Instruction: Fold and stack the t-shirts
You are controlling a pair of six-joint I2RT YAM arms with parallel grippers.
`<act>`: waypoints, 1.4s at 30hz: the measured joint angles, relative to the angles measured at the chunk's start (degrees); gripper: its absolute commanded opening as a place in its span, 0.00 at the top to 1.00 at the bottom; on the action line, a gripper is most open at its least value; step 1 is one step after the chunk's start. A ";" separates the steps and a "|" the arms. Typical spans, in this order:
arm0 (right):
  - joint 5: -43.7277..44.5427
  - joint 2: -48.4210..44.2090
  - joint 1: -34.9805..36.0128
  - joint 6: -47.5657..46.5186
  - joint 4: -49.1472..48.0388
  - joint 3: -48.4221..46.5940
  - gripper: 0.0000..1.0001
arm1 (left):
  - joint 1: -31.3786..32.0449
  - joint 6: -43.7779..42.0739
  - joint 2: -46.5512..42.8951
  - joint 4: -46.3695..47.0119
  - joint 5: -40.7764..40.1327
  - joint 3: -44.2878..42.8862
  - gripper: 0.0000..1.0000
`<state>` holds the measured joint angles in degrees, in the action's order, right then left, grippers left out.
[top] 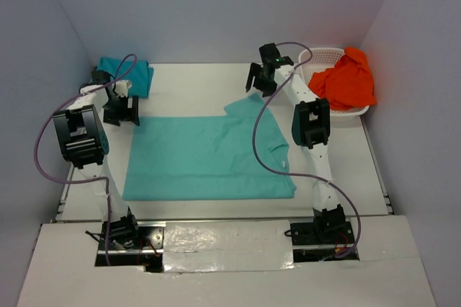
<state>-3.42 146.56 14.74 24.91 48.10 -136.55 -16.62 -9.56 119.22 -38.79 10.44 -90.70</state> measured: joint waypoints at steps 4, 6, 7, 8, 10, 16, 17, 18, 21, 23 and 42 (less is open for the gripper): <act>0.68 0.24 0.24 2.27 -0.22 0.07 0.31 | 0.70 0.83 2.36 1.60 -0.13 -2.40 0.06; 0.98 1.51 0.39 3.28 -0.44 -0.09 0.32 | 1.53 0.81 3.21 2.12 -0.39 -3.41 0.07; 1.03 1.62 0.50 3.96 -0.57 -0.57 0.33 | 1.95 0.85 3.58 2.40 -0.46 -3.96 0.08; 1.09 1.75 0.63 4.35 -0.94 -0.74 0.35 | 2.36 0.85 4.17 2.54 -0.48 -4.74 0.09; 1.11 1.97 0.87 5.05 -1.16 -0.70 0.55 | 2.86 0.90 5.11 2.75 -0.50 -6.14 0.12; 0.02 2.56 1.29 6.14 -2.38 0.07 1.00 | 3.28 0.70 5.73 3.10 0.92 -6.88 0.29; -0.26 2.56 1.29 6.36 -2.71 0.26 1.00 | 3.26 0.66 5.81 2.99 1.57 -7.04 0.29; -0.57 2.32 1.25 6.38 -3.52 1.05 1.00 | 3.19 0.66 5.84 2.91 2.23 -7.10 0.29; -1.22 0.81 1.11 6.38 -6.08 4.17 1.00 | 3.39 0.59 5.92 1.68 5.14 -7.32 0.29; -1.46 -0.48 1.03 6.36 -7.65 6.69 1.00 | 3.76 0.46 6.14 -0.09 6.23 -7.96 0.29; -9.60 -27.36 0.85 4.00 -21.33 43.45 1.00 | 4.46 -10.45 -2.27 -5.07 8.37 0.09 1.00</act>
<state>-13.02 119.20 15.59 28.91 26.76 -93.10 -12.16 -20.01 116.95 -43.86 18.81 -90.61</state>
